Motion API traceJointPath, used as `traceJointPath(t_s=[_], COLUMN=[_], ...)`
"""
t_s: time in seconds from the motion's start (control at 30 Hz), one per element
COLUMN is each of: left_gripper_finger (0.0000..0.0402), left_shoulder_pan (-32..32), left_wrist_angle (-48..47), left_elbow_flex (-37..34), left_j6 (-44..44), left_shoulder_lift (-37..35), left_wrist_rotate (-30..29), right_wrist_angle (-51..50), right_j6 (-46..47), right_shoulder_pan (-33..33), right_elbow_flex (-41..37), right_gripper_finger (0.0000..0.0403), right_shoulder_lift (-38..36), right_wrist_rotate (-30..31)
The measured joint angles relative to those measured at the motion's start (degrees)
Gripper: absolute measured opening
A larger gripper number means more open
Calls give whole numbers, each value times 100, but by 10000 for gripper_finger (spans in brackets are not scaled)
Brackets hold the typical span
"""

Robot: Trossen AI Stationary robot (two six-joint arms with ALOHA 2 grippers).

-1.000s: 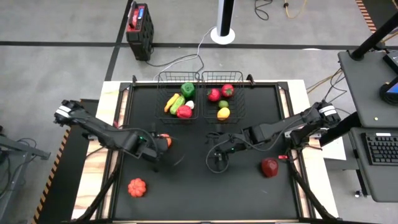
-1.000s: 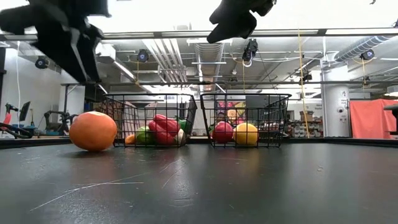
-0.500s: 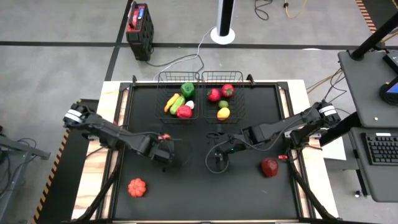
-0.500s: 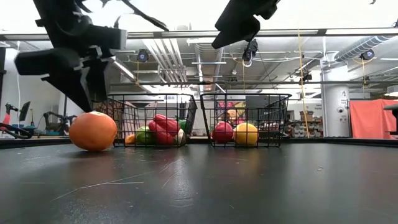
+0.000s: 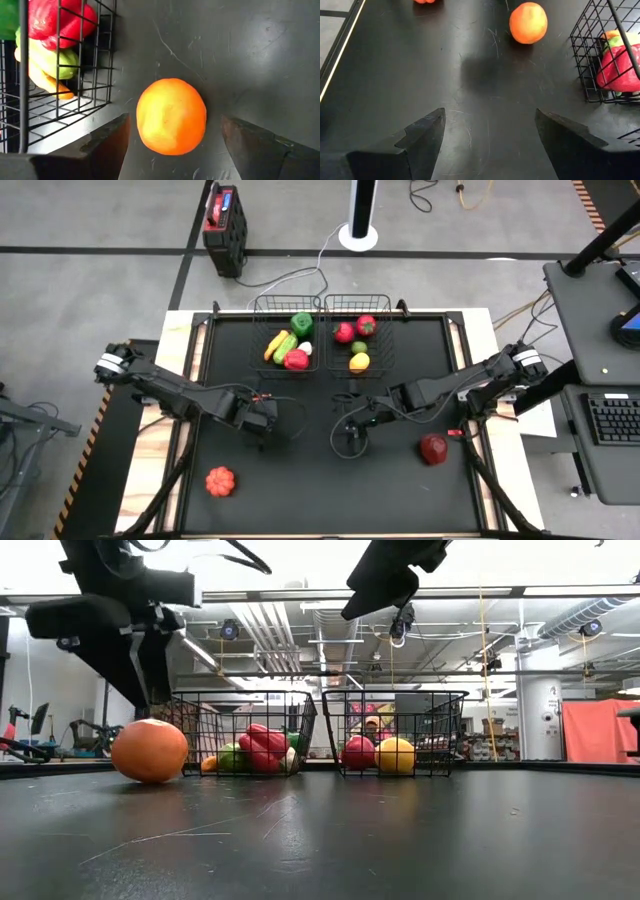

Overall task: Sort produce into baskets
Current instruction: Put the orange into the right wire basket

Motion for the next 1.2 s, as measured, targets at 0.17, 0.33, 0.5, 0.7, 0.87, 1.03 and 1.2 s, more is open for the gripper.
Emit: traceJointPath(t_s=[0.17, 0.33, 0.5, 0.7, 0.87, 1.03, 1.2], left_gripper_finger=[306, 358, 392, 399, 400, 400, 400], left_shoulder_pan=[7, 0, 9, 35, 119, 262, 385], left_wrist_angle=[55, 35, -6, 37, 48, 168, 427], left_elbow_flex=[0, -20, 66, 55, 54, -63, -394], left_j6=[-1, -87, -118, -74, 47, 202, 277], left_shoulder_lift=[-94, 40, 124, 124, 142, 218, 249], left_wrist_rotate=[259, -179, -450, 300, 272, 257, 259], right_wrist_angle=[2, 2, 2, -3, -9, -100, -215], right_j6=[0, 0, 0, 48, 42, 44, 85], right_shoulder_pan=[0, 0, 0, 0, 0, 0, 0], right_elbow_flex=[-14, -16, -16, -16, -16, -16, -16], right_gripper_finger=[297, 295, 301, 298, 301, 306, 301], right_shoulder_lift=[0, 0, 0, 0, 0, 0, 0], right_wrist_rotate=[1, 1, 1, -1, 1, -2, -4])
